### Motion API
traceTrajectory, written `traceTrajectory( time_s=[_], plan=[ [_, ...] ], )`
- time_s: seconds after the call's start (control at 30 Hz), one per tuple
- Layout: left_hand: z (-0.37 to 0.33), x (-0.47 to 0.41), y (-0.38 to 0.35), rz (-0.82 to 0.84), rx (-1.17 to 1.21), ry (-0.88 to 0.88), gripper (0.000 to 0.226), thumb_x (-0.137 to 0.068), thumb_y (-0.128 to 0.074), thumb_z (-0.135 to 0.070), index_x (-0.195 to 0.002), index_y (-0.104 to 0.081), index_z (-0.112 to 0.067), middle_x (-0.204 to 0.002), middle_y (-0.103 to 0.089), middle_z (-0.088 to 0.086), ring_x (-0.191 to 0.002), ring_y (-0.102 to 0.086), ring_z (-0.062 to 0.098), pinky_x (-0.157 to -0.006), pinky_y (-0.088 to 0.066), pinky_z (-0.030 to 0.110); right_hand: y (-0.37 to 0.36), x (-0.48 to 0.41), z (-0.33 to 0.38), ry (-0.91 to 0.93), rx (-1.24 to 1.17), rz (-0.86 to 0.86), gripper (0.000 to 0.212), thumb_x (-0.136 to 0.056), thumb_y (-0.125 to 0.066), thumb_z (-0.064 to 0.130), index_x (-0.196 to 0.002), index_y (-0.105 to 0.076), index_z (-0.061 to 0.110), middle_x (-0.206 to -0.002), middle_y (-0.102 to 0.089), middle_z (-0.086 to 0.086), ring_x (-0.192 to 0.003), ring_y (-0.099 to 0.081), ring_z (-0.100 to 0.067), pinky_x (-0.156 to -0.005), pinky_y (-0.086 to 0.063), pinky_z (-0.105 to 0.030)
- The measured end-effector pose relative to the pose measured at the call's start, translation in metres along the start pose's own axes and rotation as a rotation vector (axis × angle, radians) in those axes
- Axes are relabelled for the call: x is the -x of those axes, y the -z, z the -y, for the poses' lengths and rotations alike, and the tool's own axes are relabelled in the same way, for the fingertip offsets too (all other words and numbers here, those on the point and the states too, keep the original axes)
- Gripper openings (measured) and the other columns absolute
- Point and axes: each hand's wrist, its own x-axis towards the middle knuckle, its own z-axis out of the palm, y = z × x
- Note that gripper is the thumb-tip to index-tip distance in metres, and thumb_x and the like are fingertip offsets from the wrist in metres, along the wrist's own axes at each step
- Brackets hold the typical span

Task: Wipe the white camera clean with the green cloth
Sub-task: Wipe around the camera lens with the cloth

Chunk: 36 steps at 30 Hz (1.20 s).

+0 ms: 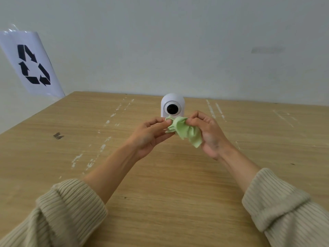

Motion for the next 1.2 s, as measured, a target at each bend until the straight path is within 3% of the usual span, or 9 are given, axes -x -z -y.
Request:
traceTrajectory(
  time_s=[0.13, 0.3, 0.37, 0.47, 0.6, 0.8, 0.87, 1.0, 1.2],
  plan=[
    [-0.001, -0.006, 0.011, 0.101, -0.229, 0.002, 0.014, -0.082, -0.065, -0.007, -0.095, -0.071, -0.006, -0.089, -0.076, 0.005, -0.085, -0.073, 0.015, -0.072, -0.057, 0.022, 0.007, -0.01, 0.0, 0.078, 0.213, -0.116, 0.025, -0.084, -0.063, 0.004, -0.064, -0.054, 0.016, -0.06, -0.06, 0.005, -0.057, -0.055, -0.008, -0.054, -0.044, -0.022],
    [0.001, -0.026, 0.024, -0.314, -0.546, -0.47, 0.016, -0.075, -0.078, -0.02, -0.086, -0.067, -0.015, -0.072, -0.066, -0.003, -0.064, -0.06, 0.004, -0.056, -0.047, 0.016, 0.014, -0.025, -0.007, 0.331, 0.589, -0.362, 0.027, -0.08, -0.071, 0.011, -0.065, -0.052, 0.021, -0.068, -0.057, -0.002, -0.067, -0.054, -0.015, -0.059, -0.044, -0.026],
    [0.004, -0.038, 0.034, -0.354, -0.693, -0.556, 0.041, -0.065, -0.084, -0.032, -0.097, -0.06, -0.024, -0.085, -0.06, -0.009, -0.077, -0.057, 0.001, -0.064, -0.045, 0.014, 0.013, -0.027, -0.01, 0.421, 0.702, -0.398, 0.027, -0.079, -0.073, 0.014, -0.067, -0.051, 0.024, -0.068, -0.055, 0.007, -0.069, -0.053, -0.01, -0.065, -0.045, -0.026],
    [0.008, -0.048, 0.044, -0.22, -0.835, -0.485, 0.082, -0.052, -0.084, -0.048, -0.122, -0.045, -0.033, -0.118, -0.053, -0.013, -0.111, -0.051, 0.001, -0.084, -0.046, 0.019, 0.006, -0.027, -0.011, 0.579, 0.817, -0.414, 0.02, -0.08, -0.074, 0.016, -0.075, -0.055, 0.019, -0.071, -0.055, 0.011, -0.071, -0.053, -0.002, -0.069, -0.043, -0.012],
    [0.009, -0.062, 0.047, -0.089, -0.884, -0.384, 0.103, -0.051, -0.085, -0.047, -0.139, -0.036, -0.029, -0.137, -0.048, -0.011, -0.128, -0.043, 0.003, -0.1, -0.041, 0.029, 0.003, -0.037, -0.014, 0.813, 1.055, -0.4, 0.022, -0.076, -0.077, 0.014, -0.082, -0.06, 0.002, -0.079, -0.061, -0.005, -0.074, -0.054, -0.011, -0.069, -0.04, -0.007],
    [0.009, -0.073, 0.044, -0.04, -0.894, -0.335, 0.088, -0.06, -0.088, -0.025, -0.135, -0.042, -0.027, -0.128, -0.058, -0.01, -0.124, -0.048, -0.001, -0.1, -0.039, 0.031, 0.013, -0.041, -0.019, 0.981, 1.235, -0.276, 0.025, -0.074, -0.079, 0.011, -0.082, -0.059, -0.002, -0.079, -0.06, -0.011, -0.076, -0.051, -0.017, -0.071, -0.042, -0.017],
    [0.01, -0.074, 0.044, -0.044, -0.898, -0.346, 0.082, -0.061, -0.088, -0.025, -0.131, -0.045, -0.027, -0.123, -0.059, -0.016, -0.12, -0.049, -0.006, -0.098, -0.041, 0.03, 0.015, -0.043, -0.022, 1.034, 1.334, -0.187, 0.02, -0.076, -0.077, 0.009, -0.083, -0.062, -0.002, -0.082, -0.061, -0.012, -0.077, -0.054, -0.022, -0.074, -0.044, -0.024],
    [0.01, -0.076, 0.045, -0.039, -0.907, -0.344, 0.074, -0.062, -0.087, -0.026, -0.127, -0.052, -0.029, -0.123, -0.06, -0.017, -0.119, -0.05, -0.007, -0.098, -0.042, 0.03, 0.016, -0.05, -0.024, 1.081, 1.46, -0.123, 0.013, -0.08, -0.073, 0.004, -0.088, -0.067, -0.003, -0.09, -0.063, -0.017, -0.082, -0.056, -0.027, -0.079, -0.046, -0.024],
    [0.009, -0.078, 0.047, -0.013, -0.905, -0.332, 0.072, -0.063, -0.086, -0.025, -0.127, -0.054, -0.025, -0.123, -0.062, -0.015, -0.118, -0.052, -0.005, -0.1, -0.042, 0.031, 0.014, -0.058, -0.02, 1.089, 1.421, -0.139, 0.011, -0.077, -0.074, -0.003, -0.088, -0.071, -0.002, -0.087, -0.063, -0.017, -0.077, -0.059, -0.029, -0.074, -0.049, -0.027]
  ],
)
